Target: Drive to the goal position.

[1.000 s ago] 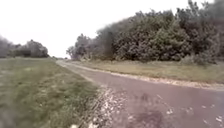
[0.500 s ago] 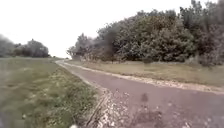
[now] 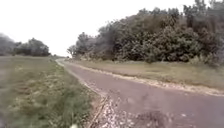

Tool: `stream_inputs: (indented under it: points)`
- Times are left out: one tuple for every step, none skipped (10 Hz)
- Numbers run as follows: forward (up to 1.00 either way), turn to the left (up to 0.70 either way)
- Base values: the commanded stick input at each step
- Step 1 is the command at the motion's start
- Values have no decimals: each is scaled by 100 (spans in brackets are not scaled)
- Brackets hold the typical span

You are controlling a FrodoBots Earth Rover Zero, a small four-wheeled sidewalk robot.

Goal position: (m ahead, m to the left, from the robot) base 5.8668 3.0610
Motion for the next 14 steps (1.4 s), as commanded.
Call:
stream_inputs:
  points:
    - [70,0]
    - [70,0]
    - [70,0]
    - [70,0]
    - [70,0]
    - [70,0]
    - [70,0]
    - [70,0]
    - [70,0]
    - [70,0]
    - [70,0]
    - [70,0]
    - [70,0]
    - [70,0]
